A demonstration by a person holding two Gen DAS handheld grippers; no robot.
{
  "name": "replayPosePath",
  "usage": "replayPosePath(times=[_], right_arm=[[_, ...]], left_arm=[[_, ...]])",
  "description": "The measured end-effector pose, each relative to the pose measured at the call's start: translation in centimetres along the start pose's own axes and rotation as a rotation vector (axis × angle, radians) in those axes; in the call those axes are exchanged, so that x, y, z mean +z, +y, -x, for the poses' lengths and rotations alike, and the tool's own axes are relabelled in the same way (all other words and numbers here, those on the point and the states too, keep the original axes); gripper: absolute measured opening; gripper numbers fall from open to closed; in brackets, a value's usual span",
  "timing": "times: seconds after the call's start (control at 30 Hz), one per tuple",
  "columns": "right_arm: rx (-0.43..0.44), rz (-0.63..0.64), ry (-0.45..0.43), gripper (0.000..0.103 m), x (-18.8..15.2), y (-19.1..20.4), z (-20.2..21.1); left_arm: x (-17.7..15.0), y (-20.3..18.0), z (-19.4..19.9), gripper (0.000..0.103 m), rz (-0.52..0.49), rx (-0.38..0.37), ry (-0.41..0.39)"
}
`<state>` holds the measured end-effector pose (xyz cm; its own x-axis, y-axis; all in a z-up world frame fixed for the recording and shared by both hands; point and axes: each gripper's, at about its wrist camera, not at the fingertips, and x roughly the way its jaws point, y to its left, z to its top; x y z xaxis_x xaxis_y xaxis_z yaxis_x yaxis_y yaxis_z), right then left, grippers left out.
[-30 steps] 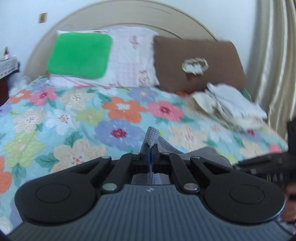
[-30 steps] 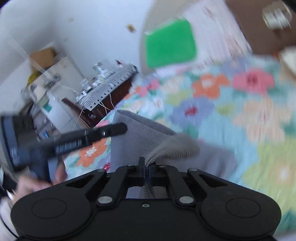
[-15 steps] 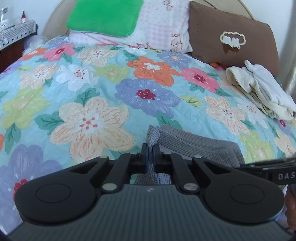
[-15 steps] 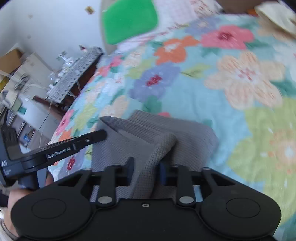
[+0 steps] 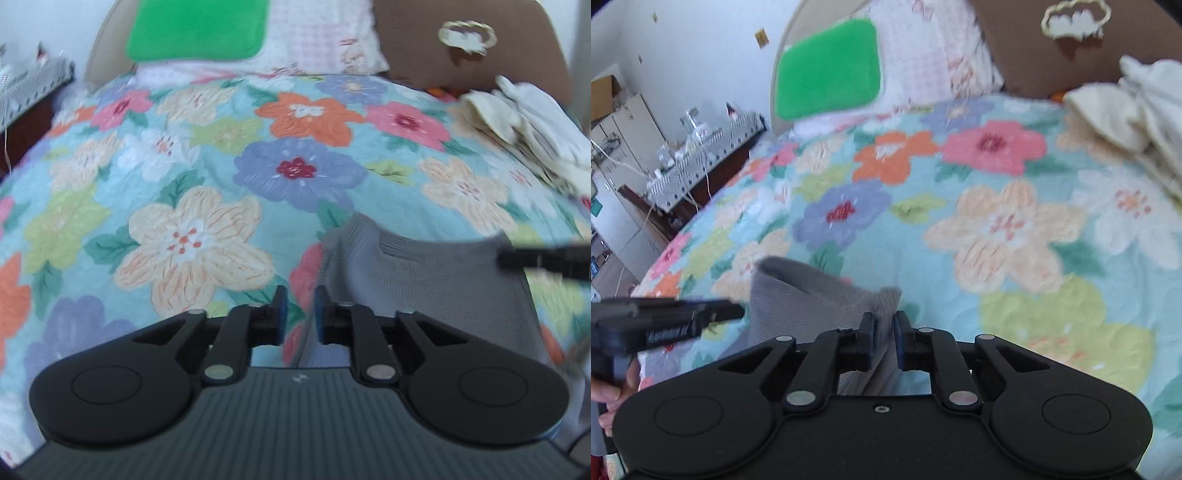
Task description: Fold clothes
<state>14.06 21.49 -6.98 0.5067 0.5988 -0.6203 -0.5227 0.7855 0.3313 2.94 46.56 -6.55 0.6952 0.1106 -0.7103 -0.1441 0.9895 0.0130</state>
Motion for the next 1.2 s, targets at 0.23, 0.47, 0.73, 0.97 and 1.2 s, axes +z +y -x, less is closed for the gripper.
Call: replayPosePath(times=[0.23, 0.47, 0.73, 0.97, 1.2], right_arm=[[-0.05, 0.034, 0.064, 0.045, -0.3, -3.2, 7.4], [-0.137, -0.054, 0.119, 0.055, -4.0, -7.9, 16.2], [-0.35, -0.042, 0.157, 0.06, -6.5, -14.5, 20.8], [-0.342, -0.172, 0.104, 0.061, -7.3, -20.1, 21.9], [-0.287, -0.193, 0.175, 0.06, -7.9, -20.4, 19.4]], left_arm=[[-3.7, -2.9, 0.8, 0.049, -0.109, 0.035, 0.181], [-4.5, -2.9, 2.0, 0.051, 0.128, 0.163, 0.231], [-3.2, -14.4, 7.4, 0.052, 0.069, -0.025, 0.133], [-3.6, -24.6, 4.6, 0.052, 0.052, -0.21, 0.223], [-4.0, -29.8, 1.9, 0.052, 0.083, -0.207, 0.324]])
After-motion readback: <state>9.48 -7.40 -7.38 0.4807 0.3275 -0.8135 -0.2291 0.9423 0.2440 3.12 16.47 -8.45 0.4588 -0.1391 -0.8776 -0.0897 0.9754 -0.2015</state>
